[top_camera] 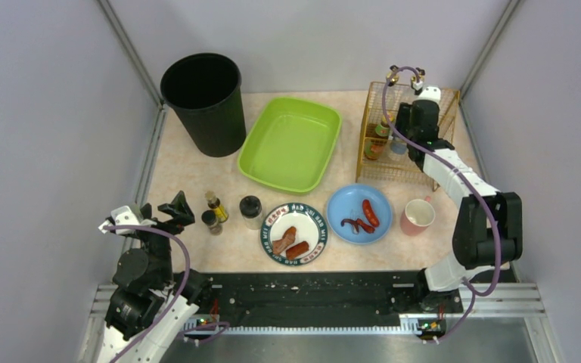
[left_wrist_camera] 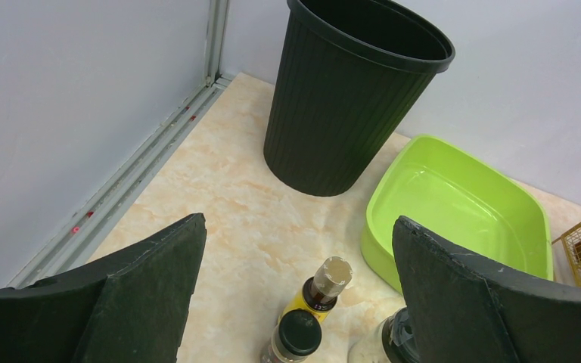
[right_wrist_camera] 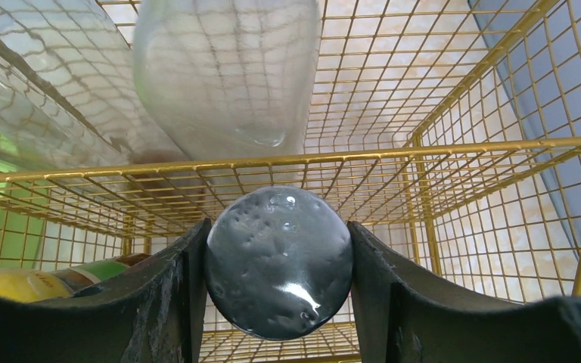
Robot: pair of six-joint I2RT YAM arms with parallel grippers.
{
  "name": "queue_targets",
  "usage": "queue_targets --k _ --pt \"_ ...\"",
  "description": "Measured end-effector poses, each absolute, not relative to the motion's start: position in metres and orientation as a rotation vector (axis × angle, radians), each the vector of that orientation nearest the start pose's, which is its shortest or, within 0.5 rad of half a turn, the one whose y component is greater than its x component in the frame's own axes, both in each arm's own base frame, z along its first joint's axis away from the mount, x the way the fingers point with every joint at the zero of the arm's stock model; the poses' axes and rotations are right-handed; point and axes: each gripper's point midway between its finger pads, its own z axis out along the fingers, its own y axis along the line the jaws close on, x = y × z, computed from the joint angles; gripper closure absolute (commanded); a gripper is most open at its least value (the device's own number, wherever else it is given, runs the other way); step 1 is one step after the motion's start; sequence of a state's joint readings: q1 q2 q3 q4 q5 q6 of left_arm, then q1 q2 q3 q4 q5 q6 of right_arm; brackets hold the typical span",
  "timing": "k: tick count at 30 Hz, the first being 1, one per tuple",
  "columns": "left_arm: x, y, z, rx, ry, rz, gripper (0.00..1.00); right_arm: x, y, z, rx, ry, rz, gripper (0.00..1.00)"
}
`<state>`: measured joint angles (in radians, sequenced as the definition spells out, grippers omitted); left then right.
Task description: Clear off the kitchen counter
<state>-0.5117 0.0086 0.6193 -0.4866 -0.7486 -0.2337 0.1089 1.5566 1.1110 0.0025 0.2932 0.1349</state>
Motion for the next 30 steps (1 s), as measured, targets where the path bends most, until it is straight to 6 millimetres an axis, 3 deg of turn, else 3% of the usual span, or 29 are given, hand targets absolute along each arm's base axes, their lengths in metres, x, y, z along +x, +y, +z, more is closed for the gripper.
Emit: queue_targets --k 8,23,26,30 --pt "0.173 0.032 0.291 -0.408 1.423 -0.063 0.03 0.469 0.005 0.184 0.213 1.978 -0.138 0.65" --pt "0.173 0.032 0.291 -0.408 1.423 -0.063 0.03 0.465 0.008 0.187 0.21 1.969 -0.117 0.27" --pt "0.173 0.032 0.291 -0.408 1.423 -0.063 0.03 0.462 0.01 0.199 0.209 1.944 -0.092 0.21" --pt "0.173 0.032 0.291 -0.408 1.423 -0.063 0.03 0.454 0.01 0.234 0.217 1.865 -0.067 0.19"
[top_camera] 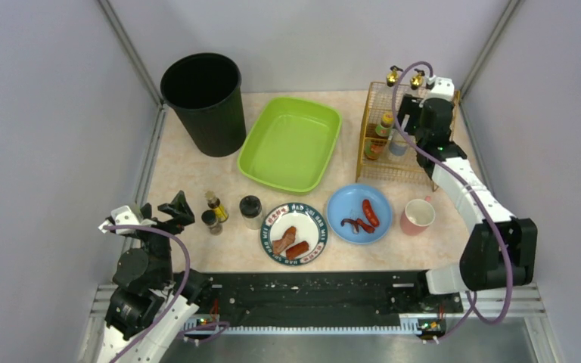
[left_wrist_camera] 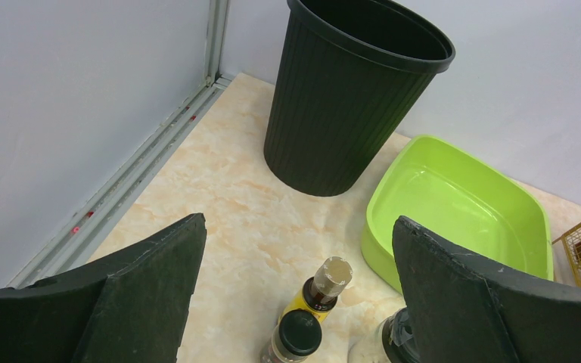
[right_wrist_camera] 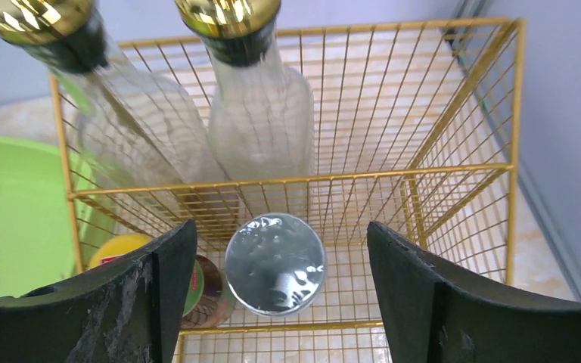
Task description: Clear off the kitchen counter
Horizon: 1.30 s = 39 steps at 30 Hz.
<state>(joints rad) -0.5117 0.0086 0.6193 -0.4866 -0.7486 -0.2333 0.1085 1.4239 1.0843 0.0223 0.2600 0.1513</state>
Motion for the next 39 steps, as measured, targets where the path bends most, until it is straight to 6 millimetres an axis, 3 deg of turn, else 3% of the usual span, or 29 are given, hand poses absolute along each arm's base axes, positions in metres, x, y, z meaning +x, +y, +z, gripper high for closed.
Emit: queue_targets --k 6,9,15,20,24,28,33,36,39 --pt "0.173 0.032 0.291 -0.408 1.423 -0.063 0.03 0.437 0.016 0.283 0.209 1.753 -0.039 0.19" --pt "0.173 0.032 0.291 -0.408 1.423 -0.063 0.03 0.429 0.025 0.296 0.184 1.727 -0.023 0.2" --pt "0.173 0.032 0.291 -0.408 1.423 -0.063 0.03 0.406 0.081 0.332 0.036 1.667 0.079 0.21" --pt "0.173 0.032 0.291 -0.408 1.423 -0.063 0.03 0.381 0.157 0.351 -0.166 1.637 0.208 0.21" --pt "0.173 0.032 0.291 -0.408 1.423 -0.063 0.03 0.362 0.213 0.351 -0.317 1.635 0.31 0.21" --pt "0.173 0.032 0.291 -0.408 1.422 -0.062 0.03 0.346 0.269 0.335 -0.477 1.661 0.409 0.21" --pt "0.173 0.032 0.291 -0.408 1.422 -0.062 0.03 0.315 0.336 0.294 -0.695 1.721 0.536 0.15" --pt "0.173 0.032 0.291 -0.409 1.422 -0.063 0.03 0.293 0.367 0.267 -0.816 1.753 0.607 0.12" --pt "0.173 0.032 0.291 -0.408 1.422 -0.062 0.03 0.272 0.394 0.244 -0.921 1.778 0.672 0.04"
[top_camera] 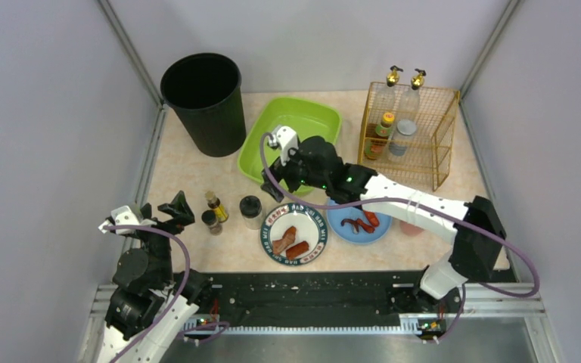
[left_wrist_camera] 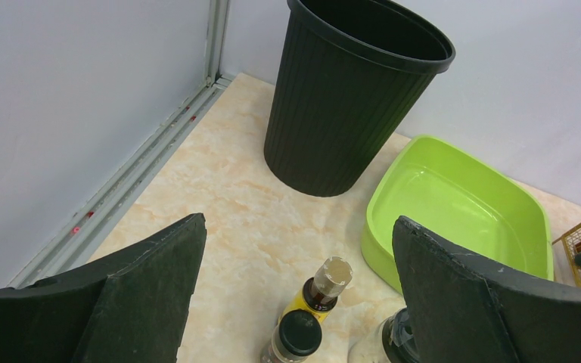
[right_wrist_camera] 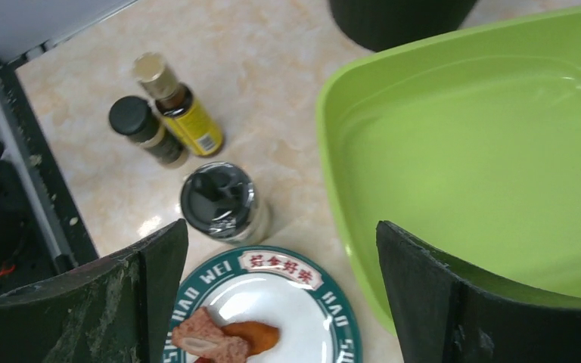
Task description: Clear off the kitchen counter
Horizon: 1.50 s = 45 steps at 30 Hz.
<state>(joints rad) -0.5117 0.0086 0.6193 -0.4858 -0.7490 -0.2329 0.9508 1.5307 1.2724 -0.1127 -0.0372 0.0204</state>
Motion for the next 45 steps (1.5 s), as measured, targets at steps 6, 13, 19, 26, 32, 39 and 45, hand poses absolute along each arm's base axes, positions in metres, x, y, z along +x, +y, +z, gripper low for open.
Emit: queue_targets --k 6,13,19,26,32,39,45 --pt "0.173 0.032 0.291 -0.408 1.422 -0.062 0.03 0.248 0.426 0.216 -1.022 1.813 0.782 0.01" --pt "0.173 0.032 0.291 -0.409 1.422 -0.062 0.03 0.226 0.457 0.199 -1.101 1.824 0.842 0.01" --pt "0.173 0.032 0.291 -0.409 1.422 -0.062 0.03 0.216 0.474 0.184 -1.143 1.837 0.846 0.01" --pt "0.173 0.032 0.291 -0.409 1.422 -0.062 0.03 0.223 0.479 0.155 -1.151 1.898 0.773 0.01" --pt "0.173 0.032 0.291 -0.409 1.422 -0.062 0.03 0.226 0.479 0.134 -1.157 1.939 0.726 0.01" --pt "0.173 0.032 0.291 -0.409 1.422 -0.062 0.03 0.227 0.479 0.117 -1.169 1.972 0.702 0.01" --pt "0.173 0.032 0.291 -0.409 1.423 -0.062 0.03 0.229 0.481 0.118 -1.16 1.969 0.693 0.07"
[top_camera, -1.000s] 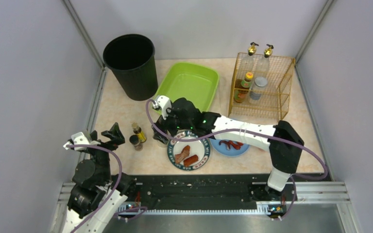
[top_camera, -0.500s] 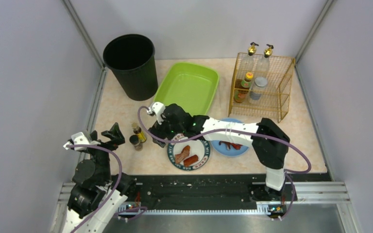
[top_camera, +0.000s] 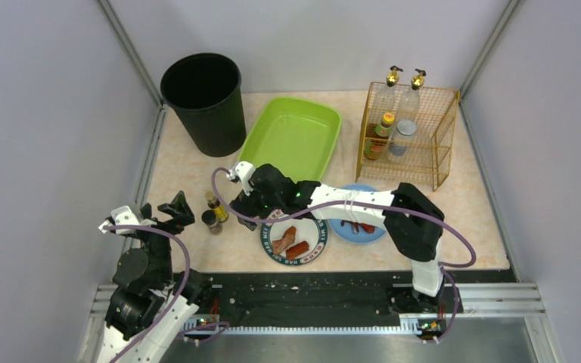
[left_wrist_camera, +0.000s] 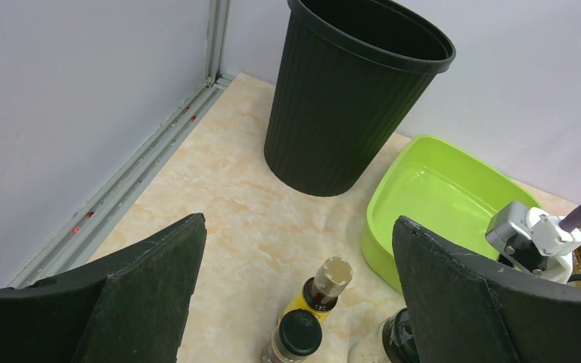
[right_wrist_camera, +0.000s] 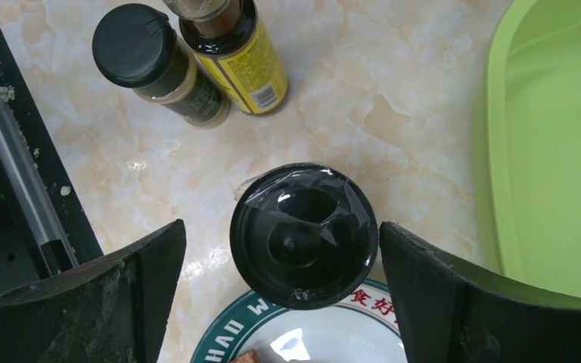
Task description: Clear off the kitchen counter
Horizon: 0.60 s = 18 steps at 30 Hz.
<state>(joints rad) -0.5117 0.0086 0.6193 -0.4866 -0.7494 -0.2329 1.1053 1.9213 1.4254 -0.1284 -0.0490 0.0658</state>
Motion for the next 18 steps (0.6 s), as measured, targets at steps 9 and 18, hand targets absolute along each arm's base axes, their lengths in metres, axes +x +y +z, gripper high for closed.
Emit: queue_targets --k 9,18 --pt "0.173 0.032 0.291 -0.409 1.423 -0.062 0.03 0.237 0.488 0.106 -1.148 1.988 0.661 0.34" --pt "0.173 0.032 0.291 -0.409 1.423 -0.062 0.03 0.238 0.489 0.105 -1.152 1.987 0.642 0.83"
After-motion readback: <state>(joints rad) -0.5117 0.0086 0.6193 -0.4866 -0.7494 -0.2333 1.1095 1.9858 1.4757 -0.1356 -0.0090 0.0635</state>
